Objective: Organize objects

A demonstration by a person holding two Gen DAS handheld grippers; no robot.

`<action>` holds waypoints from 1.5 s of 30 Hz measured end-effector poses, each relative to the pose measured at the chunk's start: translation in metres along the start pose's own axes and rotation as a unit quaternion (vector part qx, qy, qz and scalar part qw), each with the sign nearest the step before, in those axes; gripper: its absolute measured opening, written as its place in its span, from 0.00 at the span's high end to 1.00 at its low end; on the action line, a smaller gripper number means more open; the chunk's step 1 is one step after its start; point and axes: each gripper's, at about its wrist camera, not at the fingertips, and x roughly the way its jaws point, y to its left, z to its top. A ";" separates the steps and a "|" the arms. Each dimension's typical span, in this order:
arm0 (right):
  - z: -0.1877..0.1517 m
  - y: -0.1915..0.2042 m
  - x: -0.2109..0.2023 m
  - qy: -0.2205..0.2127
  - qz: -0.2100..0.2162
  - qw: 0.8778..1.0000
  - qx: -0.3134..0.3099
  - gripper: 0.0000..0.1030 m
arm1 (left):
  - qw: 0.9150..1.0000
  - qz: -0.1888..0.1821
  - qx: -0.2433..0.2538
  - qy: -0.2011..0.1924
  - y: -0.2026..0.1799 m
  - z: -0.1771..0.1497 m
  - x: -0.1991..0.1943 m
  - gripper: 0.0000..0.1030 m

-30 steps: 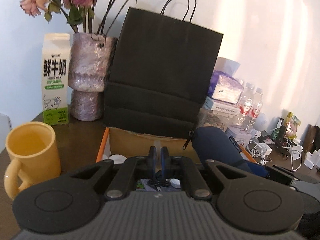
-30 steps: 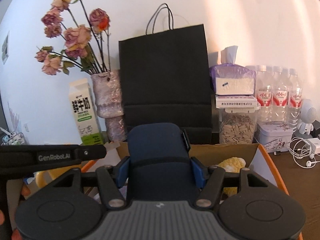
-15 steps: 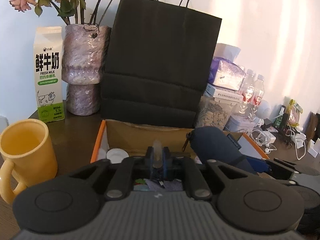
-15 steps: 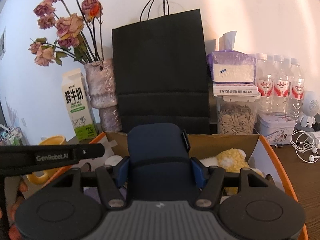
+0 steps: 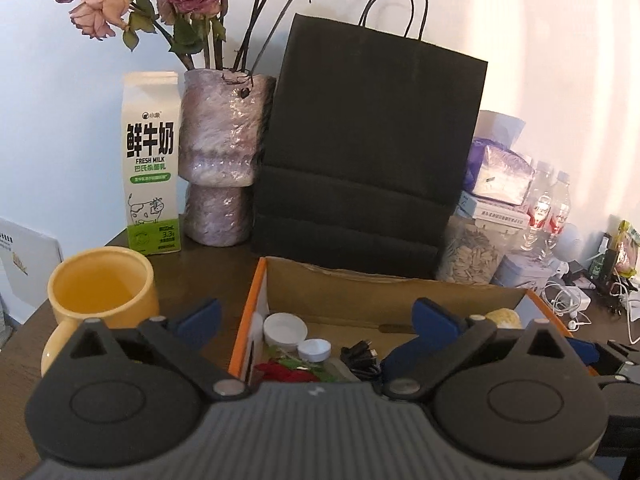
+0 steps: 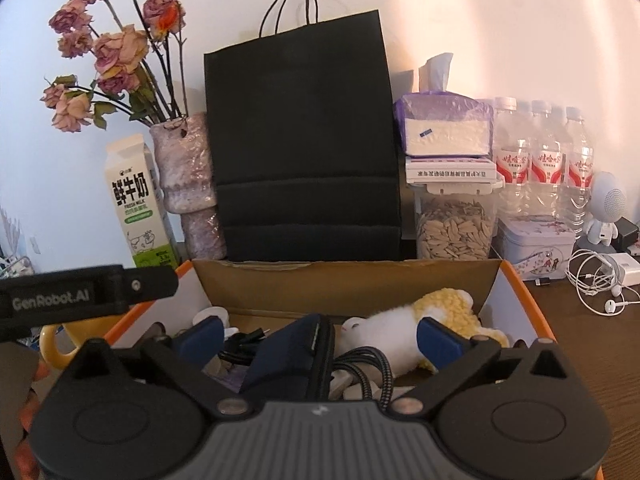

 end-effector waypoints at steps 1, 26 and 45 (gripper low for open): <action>0.000 0.000 -0.002 -0.001 0.001 1.000 -0.002 0.00 | 1.000 0.000 0.001 -0.002 0.000 0.000 -0.003 0.00; -0.049 0.012 -0.193 -0.020 -0.004 1.000 0.005 0.00 | 1.000 -0.019 0.010 0.010 0.013 -0.051 -0.184 0.00; -0.090 0.043 -0.278 -0.005 0.011 1.000 -0.012 0.00 | 0.998 -0.007 0.030 0.047 0.004 -0.110 -0.269 0.00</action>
